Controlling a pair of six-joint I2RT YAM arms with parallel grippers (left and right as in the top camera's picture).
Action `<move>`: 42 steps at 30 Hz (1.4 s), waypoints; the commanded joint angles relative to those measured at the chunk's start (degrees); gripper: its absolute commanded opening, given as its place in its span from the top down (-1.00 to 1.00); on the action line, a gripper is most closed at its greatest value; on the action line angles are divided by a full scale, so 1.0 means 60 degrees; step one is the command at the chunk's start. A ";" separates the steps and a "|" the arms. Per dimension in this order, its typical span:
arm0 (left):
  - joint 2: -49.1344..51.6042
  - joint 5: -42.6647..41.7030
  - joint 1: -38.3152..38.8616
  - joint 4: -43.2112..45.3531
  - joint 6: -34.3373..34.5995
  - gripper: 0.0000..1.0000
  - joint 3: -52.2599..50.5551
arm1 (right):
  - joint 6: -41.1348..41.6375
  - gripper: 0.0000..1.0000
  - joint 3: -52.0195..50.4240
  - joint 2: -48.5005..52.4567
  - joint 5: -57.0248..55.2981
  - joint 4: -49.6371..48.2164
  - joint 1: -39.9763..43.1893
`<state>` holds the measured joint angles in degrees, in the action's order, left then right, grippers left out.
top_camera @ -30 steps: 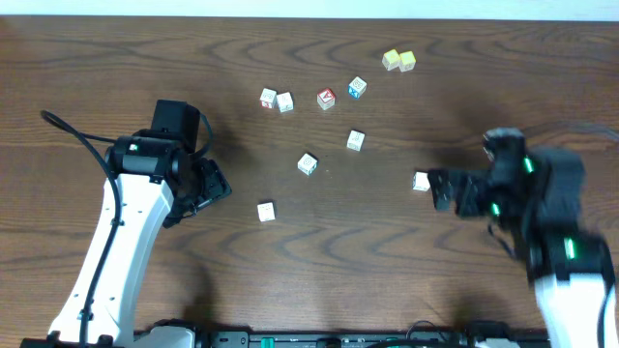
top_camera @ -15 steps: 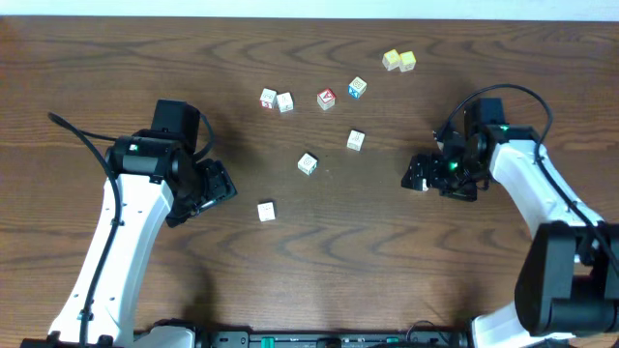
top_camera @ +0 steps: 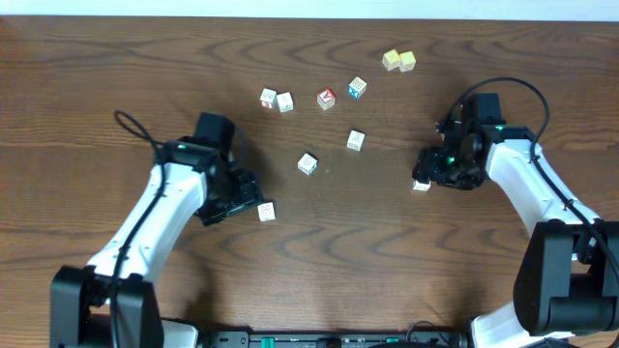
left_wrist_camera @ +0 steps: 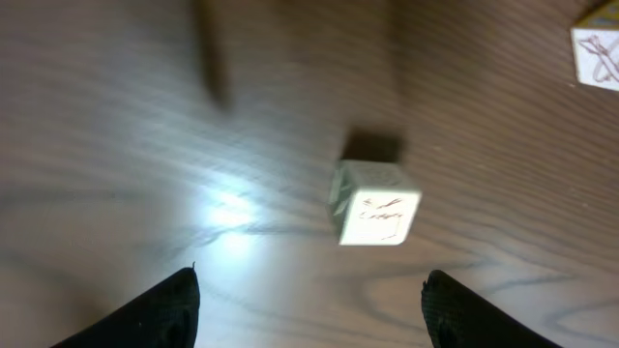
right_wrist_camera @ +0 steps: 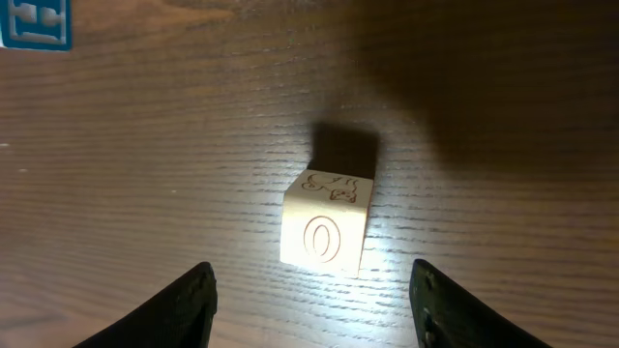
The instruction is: Lift 4 blocks
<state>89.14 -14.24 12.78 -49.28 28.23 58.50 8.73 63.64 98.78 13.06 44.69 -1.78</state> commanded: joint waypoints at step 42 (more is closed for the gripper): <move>0.2273 0.0306 0.1432 0.1953 -0.0018 0.03 -0.0036 | 0.0102 0.47 -0.0834 -0.0029 -0.0882 -0.1457 -0.0426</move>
<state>101.91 -13.32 21.23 -37.91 28.36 58.50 9.23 59.07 98.78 7.66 36.10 -3.36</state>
